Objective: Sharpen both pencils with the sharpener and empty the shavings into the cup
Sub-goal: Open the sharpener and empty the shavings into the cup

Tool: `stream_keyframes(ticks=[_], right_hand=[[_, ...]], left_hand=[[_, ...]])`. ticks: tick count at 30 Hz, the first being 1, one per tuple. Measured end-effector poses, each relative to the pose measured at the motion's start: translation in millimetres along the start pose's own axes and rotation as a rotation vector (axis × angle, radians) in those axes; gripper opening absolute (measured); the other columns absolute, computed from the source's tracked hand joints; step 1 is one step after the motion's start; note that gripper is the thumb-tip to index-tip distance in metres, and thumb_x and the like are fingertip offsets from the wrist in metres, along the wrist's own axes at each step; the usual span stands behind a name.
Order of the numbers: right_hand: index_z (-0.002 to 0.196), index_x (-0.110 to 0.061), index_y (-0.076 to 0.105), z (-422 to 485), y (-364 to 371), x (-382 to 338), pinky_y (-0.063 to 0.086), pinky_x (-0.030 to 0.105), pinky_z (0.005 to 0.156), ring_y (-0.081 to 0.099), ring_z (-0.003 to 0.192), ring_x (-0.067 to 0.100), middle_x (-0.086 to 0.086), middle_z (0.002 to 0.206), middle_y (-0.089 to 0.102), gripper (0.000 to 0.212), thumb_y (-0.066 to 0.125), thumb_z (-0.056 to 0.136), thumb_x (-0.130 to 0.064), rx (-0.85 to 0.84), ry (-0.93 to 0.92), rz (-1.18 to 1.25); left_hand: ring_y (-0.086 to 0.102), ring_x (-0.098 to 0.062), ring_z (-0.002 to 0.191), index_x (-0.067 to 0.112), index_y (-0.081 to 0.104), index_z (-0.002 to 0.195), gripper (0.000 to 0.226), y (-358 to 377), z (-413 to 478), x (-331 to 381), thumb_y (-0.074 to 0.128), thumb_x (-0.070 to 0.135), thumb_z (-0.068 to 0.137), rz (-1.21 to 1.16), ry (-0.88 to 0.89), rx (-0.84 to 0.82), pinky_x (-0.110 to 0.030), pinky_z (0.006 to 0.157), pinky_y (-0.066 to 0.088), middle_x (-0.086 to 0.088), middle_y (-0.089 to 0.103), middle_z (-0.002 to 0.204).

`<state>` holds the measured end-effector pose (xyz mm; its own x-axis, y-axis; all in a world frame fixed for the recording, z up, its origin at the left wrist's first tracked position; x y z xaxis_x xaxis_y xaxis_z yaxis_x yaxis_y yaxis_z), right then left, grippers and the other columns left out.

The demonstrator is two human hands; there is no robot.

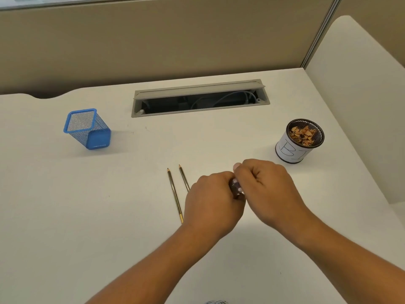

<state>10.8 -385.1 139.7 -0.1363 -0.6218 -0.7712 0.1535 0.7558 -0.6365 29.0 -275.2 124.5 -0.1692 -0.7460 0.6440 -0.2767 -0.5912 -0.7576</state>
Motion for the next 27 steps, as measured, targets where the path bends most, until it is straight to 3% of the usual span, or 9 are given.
stream_keyframes(ticks=[3,6,9,12,14,20,23,27], right_hand=[[0.053,-0.018,0.036,6,4,3,0.029,0.034,0.055,0.033,0.051,0.013,-0.008,0.048,0.035,0.046,0.045,0.095,-0.035,-0.101,0.175,0.205],[0.057,-0.018,0.05,5,6,8,0.03,0.03,0.053,0.035,0.05,0.012,-0.003,0.053,0.044,0.042,0.051,0.093,-0.038,-0.265,0.496,0.521],[0.065,-0.017,0.059,5,3,13,0.032,0.023,0.047,0.041,0.048,0.012,0.003,0.06,0.053,0.034,0.056,0.091,-0.039,-0.366,0.649,0.774],[0.071,-0.017,0.058,9,3,21,0.035,0.02,0.043,0.042,0.049,0.012,0.004,0.063,0.055,0.029,0.058,0.09,-0.038,-0.38,0.707,0.945],[0.074,-0.017,0.058,11,4,29,0.036,0.02,0.043,0.042,0.049,0.012,0.004,0.063,0.055,0.027,0.058,0.09,-0.038,-0.341,0.724,1.012],[0.078,-0.015,0.059,19,18,77,0.036,0.025,0.051,0.043,0.053,0.013,0.004,0.065,0.055,0.027,0.057,0.091,-0.039,-0.157,0.789,1.003],[0.08,-0.012,0.064,22,28,109,0.039,0.029,0.054,0.046,0.057,0.016,0.007,0.07,0.058,0.032,0.053,0.095,-0.038,-0.029,0.763,0.804],[0.073,-0.011,0.066,23,33,137,0.044,0.031,0.054,0.051,0.054,0.02,0.013,0.075,0.069,0.038,0.052,0.098,-0.036,0.053,0.599,0.518]], left_hand=[[0.06,-0.021,0.059,0.024,0.054,0.064,0.016,-1,1,-3,0.06,0.023,0.08,-0.017,-0.015,0.005,-0.031,0.052,0.047,0.003,0.061,0.058],[0.058,-0.019,0.059,0.023,0.054,0.067,0.013,-2,3,-7,0.059,0.022,0.079,-0.036,-0.017,-0.021,-0.032,0.052,0.047,0.004,0.06,0.059],[0.05,-0.017,0.054,0.025,0.043,0.063,0.025,-4,6,-11,0.062,0.025,0.079,-0.045,0.002,-0.014,-0.03,0.051,0.041,0.006,0.051,0.055],[0.051,-0.016,0.058,0.028,0.046,0.082,0.017,-6,10,-12,0.062,0.028,0.08,-0.121,0.028,-0.047,-0.034,0.055,0.046,0.007,0.052,0.062],[0.051,-0.016,0.062,0.024,0.041,0.096,0.026,-5,13,-12,0.061,0.023,0.08,-0.199,0.032,-0.093,-0.04,0.061,0.049,0.009,0.05,0.067],[0.04,-0.011,0.062,0.018,0.036,0.102,0.025,-3,24,-13,0.054,0.011,0.087,-0.305,0.049,-0.206,-0.024,0.058,0.036,0.006,0.044,0.077],[0.045,-0.011,0.066,0.023,0.04,0.104,0.026,1,34,-14,0.056,0.01,0.087,-0.353,0.059,-0.206,-0.024,0.06,0.04,0.009,0.051,0.087],[0.055,-0.001,0.078,0.028,0.051,0.107,0.029,9,49,-15,0.063,0.011,0.087,-0.42,0.069,-0.161,-0.011,0.064,0.044,0.015,0.058,0.099]])
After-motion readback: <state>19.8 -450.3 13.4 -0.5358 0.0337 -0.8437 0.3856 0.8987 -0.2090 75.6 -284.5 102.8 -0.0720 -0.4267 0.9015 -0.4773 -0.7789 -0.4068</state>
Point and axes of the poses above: each hand's wrist, its own z-axis towards the middle knuckle, its own y-axis out of the palm, x = y × z, the point moved 3 cm from there along z, towards the middle knuckle
